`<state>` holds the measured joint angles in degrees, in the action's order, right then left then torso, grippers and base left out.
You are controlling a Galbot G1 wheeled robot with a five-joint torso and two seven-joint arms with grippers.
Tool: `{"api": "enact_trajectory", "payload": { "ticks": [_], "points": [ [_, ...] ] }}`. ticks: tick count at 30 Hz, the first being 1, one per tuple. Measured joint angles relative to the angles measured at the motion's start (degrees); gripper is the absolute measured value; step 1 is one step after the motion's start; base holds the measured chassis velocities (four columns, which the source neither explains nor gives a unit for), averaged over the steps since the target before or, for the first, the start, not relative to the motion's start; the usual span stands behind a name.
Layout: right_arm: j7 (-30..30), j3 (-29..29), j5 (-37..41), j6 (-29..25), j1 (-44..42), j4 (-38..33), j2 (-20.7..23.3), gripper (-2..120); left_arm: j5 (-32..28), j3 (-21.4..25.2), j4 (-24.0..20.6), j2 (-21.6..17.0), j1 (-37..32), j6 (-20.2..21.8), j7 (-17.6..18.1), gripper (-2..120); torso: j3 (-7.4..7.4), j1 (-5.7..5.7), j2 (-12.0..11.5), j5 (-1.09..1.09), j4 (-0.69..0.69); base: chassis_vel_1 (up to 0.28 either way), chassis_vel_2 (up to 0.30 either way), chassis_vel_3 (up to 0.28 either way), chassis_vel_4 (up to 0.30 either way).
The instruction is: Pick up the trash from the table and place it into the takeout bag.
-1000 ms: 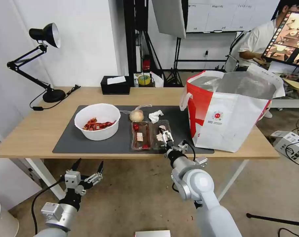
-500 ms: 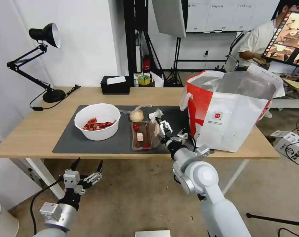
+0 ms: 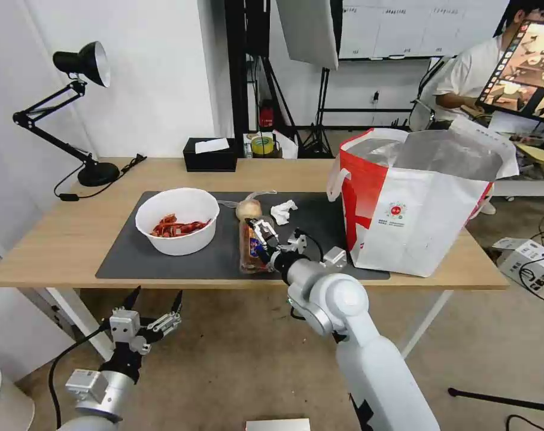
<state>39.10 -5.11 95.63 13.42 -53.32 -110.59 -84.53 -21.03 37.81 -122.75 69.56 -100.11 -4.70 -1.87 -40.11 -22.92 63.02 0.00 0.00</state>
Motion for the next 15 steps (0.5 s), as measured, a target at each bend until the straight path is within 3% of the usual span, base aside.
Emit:
{"api": "enact_trajectory", "payload": {
  "ticks": [8,11,12,15],
  "points": [
    [-3.0,0.09,-1.34,0.97,3.81,0.22,3.57,100,-0.35,0.17,-0.01,-0.1,0.53,0.0,0.0,100,0.0,0.0,0.0,0.0,0.0,0.0,0.0,0.0,0.0],
    [-7.97,1.36,-7.66,4.94,9.03,2.38,9.21,99,-0.52,0.22,0.03,-0.19,0.97,-0.01,0.0,100,0.0,0.0,-0.01,0.01,0.0,0.0,0.0,0.0,0.0],
    [-7.97,1.36,-7.66,4.94,9.03,2.38,9.21,99,-0.52,0.22,0.03,-0.19,0.97,-0.01,0.0,100,0.0,0.0,-0.01,0.01,0.0,0.0,0.0,0.0,0.0],
    [-24.47,4.91,-23.83,9.05,16.92,7.6,17.23,88,-0.64,0.3,0.03,-0.2,1.4,-0.01,-0.02,100,-0.01,0.0,0.0,0.0,0.0,0.0,0.0,0.0,0.0]
  ]
}}
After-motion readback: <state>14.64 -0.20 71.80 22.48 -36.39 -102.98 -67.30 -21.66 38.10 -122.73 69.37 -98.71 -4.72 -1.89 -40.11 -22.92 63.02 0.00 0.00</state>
